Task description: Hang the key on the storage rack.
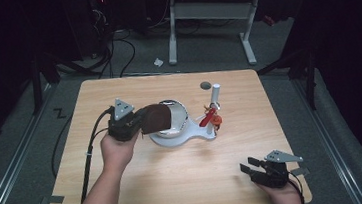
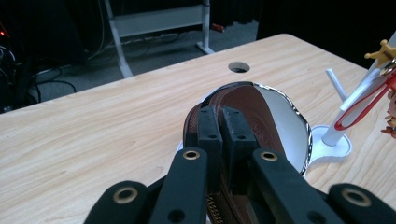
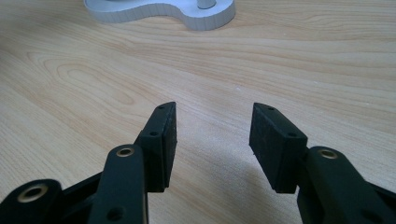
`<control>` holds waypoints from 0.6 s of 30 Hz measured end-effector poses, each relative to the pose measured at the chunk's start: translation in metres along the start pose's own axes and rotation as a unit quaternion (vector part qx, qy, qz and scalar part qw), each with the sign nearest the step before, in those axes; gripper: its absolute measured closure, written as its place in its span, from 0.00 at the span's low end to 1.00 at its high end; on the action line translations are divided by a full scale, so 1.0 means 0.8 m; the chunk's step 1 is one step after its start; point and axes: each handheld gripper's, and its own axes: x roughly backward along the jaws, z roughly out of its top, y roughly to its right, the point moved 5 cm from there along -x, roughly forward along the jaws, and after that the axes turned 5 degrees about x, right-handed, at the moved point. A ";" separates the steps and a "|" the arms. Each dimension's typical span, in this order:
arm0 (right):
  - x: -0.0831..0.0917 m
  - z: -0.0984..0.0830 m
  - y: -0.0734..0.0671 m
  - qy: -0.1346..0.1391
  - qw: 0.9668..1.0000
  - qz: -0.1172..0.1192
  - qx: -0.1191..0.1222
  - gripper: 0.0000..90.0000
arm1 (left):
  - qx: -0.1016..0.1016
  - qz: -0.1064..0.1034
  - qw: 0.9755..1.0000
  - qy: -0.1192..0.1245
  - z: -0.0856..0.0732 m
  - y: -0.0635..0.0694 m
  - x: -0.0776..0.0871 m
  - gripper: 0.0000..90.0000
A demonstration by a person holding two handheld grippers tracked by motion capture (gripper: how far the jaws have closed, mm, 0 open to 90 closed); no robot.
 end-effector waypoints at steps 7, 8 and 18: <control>0.001 0.000 0.000 0.000 1.000 0.000 0.000 0.57 | 0.019 0.003 1.000 -0.016 -0.004 -0.004 -0.012 0.96; 0.001 0.000 0.001 0.000 1.000 0.000 -0.001 0.57 | 0.021 0.004 1.000 -0.016 -0.004 -0.004 -0.013 0.96; 0.000 -0.001 0.001 -0.002 1.000 0.001 0.000 0.57 | 0.038 0.005 0.999 -0.013 -0.003 -0.006 -0.027 0.95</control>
